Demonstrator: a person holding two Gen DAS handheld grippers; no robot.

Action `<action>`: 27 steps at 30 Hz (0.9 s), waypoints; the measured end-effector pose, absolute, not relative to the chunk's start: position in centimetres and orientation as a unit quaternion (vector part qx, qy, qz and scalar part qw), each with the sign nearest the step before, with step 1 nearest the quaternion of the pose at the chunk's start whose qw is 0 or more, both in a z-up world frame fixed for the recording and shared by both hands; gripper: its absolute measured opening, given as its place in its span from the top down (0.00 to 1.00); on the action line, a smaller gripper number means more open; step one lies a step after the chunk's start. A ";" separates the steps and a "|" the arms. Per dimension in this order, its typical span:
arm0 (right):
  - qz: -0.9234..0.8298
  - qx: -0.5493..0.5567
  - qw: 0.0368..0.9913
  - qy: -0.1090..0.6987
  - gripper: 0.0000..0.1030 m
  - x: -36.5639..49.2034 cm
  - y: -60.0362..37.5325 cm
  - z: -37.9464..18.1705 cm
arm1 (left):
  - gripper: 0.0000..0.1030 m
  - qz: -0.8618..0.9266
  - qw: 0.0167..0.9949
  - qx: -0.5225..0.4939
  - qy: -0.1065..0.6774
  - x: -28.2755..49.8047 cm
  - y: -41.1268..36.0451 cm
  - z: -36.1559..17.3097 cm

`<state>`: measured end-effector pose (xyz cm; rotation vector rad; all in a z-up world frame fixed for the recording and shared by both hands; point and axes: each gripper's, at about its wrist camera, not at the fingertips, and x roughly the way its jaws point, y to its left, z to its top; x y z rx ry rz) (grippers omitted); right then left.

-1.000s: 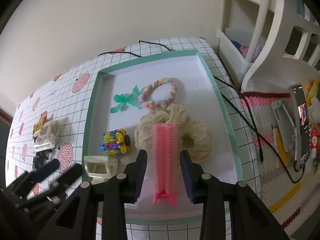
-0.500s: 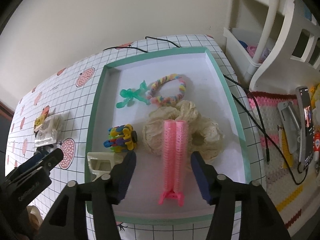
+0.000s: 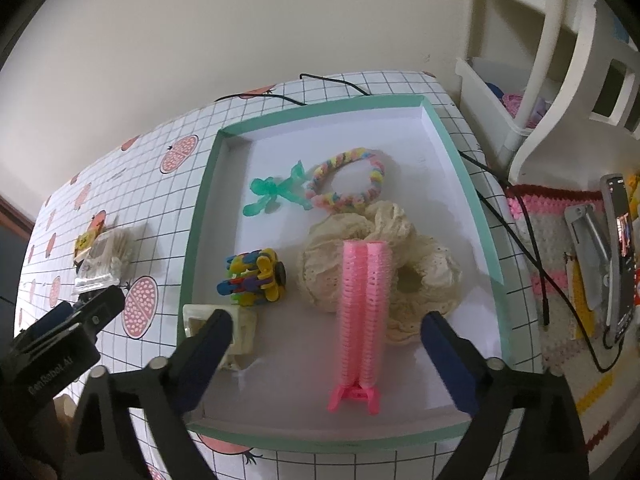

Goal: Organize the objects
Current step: 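Open the left tool to drop the cream clip while the right tool releases the pink curler, then move both tools back toward the cotton-swab bag and black toy figure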

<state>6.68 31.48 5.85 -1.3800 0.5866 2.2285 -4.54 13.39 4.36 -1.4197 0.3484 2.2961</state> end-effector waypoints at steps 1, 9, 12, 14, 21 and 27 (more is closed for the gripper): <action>0.808 -0.501 0.225 0.211 0.02 6.6 31.4 5.8 | 0.05 0.825 0.208 -0.510 0.126 -4.6 13.4 4.4; 0.808 -0.504 0.227 0.203 0.00 6.2 31.1 5.4 | 0.05 0.819 0.215 -0.518 0.127 -5.2 13.6 4.6; 0.809 -0.506 0.225 0.199 0.00 6.0 30.8 5.5 | 0.05 0.818 0.213 -0.520 0.125 -5.4 13.6 5.1; 0.809 -0.508 0.224 0.192 0.00 5.9 30.5 5.6 | 0.05 0.815 0.218 -0.522 0.124 -5.7 13.7 5.7; 0.815 -0.499 0.227 0.187 0.00 5.2 29.7 6.6 | 0.05 0.825 0.216 -0.511 0.113 -6.7 12.6 7.5; 0.833 -0.476 0.226 0.170 0.00 4.4 28.1 8.2 | 0.05 0.841 0.194 -0.498 0.082 -8.6 9.3 8.5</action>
